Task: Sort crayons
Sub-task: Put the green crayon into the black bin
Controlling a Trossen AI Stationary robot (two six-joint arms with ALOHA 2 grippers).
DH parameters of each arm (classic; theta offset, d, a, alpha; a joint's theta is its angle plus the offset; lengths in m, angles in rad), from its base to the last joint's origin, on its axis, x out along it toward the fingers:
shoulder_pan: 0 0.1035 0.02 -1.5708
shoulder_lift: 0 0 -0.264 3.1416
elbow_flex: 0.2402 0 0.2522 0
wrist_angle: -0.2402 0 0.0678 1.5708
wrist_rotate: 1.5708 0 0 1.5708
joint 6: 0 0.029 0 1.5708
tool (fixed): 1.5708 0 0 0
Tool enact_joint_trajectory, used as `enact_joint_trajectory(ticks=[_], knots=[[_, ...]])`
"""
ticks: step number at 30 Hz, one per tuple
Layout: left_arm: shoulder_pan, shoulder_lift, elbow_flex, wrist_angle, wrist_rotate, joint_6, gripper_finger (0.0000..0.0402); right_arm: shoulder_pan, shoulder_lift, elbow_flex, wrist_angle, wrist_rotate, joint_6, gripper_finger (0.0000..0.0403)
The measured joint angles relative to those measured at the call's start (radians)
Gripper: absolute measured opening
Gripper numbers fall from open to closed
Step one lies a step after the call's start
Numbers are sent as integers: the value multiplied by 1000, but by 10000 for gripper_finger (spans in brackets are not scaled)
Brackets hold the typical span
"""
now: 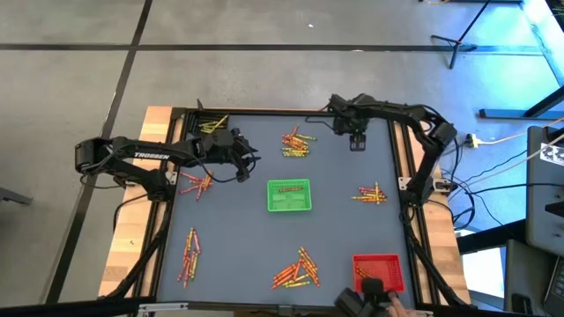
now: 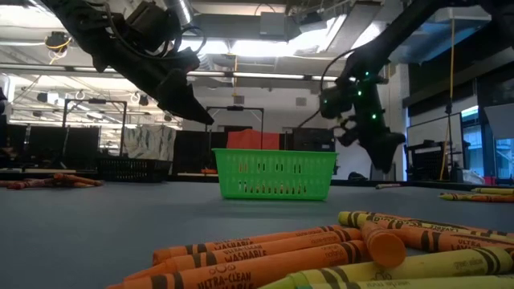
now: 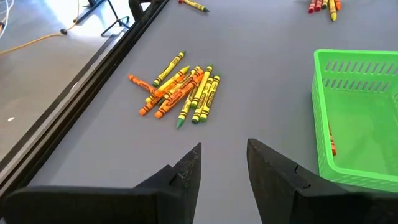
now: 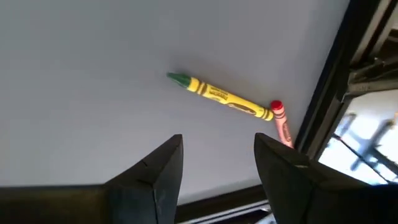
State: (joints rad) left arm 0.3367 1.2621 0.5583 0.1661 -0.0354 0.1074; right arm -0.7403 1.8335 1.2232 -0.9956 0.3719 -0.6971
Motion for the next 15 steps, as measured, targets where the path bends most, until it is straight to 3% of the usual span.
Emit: enact_joint_trajectory(ticks=[3, 15], knots=[[0, 0, 0, 0, 0, 0, 112, 0, 33, 0, 18, 46, -47, 193], [0, 0, 0, 0, 0, 1, 112, 1, 103, 0, 84, 55, -112, 139]])
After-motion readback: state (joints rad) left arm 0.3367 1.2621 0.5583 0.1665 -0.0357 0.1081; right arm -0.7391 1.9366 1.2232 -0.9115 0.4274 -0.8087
